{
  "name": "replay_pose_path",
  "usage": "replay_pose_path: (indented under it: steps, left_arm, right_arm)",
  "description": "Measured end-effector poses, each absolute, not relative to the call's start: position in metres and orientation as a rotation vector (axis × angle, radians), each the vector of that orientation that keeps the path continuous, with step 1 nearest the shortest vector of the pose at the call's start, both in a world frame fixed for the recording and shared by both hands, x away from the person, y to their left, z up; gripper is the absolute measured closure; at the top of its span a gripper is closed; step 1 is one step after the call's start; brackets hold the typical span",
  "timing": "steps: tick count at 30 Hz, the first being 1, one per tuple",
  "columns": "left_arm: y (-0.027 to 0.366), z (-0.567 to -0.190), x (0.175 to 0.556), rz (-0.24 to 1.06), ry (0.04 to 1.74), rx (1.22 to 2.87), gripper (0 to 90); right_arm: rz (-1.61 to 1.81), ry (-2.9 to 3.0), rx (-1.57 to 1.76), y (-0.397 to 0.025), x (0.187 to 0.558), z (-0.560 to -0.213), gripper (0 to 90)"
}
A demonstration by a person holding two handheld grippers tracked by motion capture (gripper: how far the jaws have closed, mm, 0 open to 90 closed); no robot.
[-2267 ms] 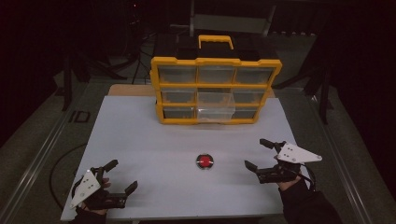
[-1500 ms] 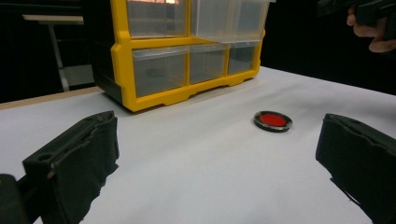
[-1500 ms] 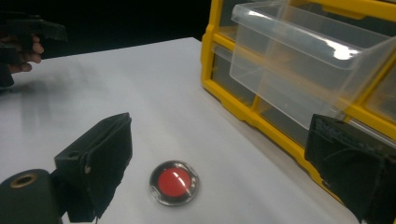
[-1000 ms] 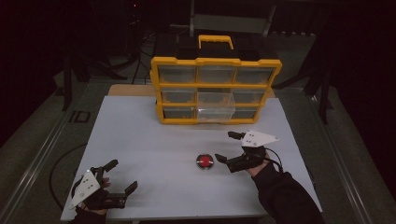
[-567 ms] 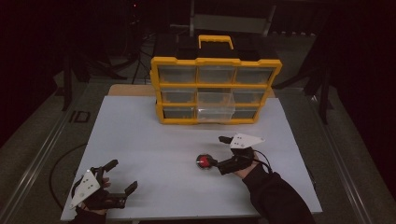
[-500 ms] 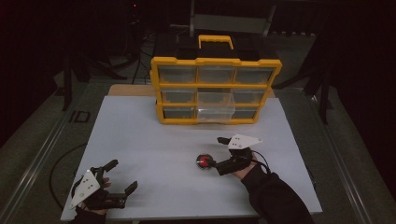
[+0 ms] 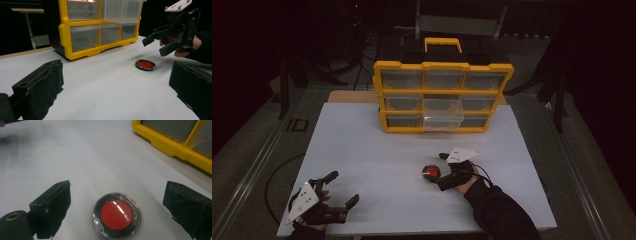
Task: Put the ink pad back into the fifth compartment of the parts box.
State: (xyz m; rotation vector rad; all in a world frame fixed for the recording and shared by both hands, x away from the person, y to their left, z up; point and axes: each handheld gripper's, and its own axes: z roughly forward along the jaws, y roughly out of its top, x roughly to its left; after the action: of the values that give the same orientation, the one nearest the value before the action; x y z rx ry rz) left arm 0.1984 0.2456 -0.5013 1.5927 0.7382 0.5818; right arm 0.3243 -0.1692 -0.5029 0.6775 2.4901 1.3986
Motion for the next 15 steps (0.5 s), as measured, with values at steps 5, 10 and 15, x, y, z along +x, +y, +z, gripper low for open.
replay_pose_path:
  steps: [5, 10, 15]
  left_arm:
    - [0.246, -0.501, 0.198, 0.580, 0.739, 1.593, 0.0]
    - [0.246, -0.501, 0.198, 0.579, 0.739, 1.594, 0.0]
    - [0.246, -0.502, 0.199, 0.577, 0.739, 1.595, 0.0]
  right_arm:
    - [1.358, 2.519, 0.674, -0.165, 0.326, -0.511, 7.9]
    - [1.327, 2.554, 0.677, -0.161, 0.330, -0.518, 7.9]
    - [1.275, 2.585, 0.679, -0.159, 0.334, -0.526, 8.4]
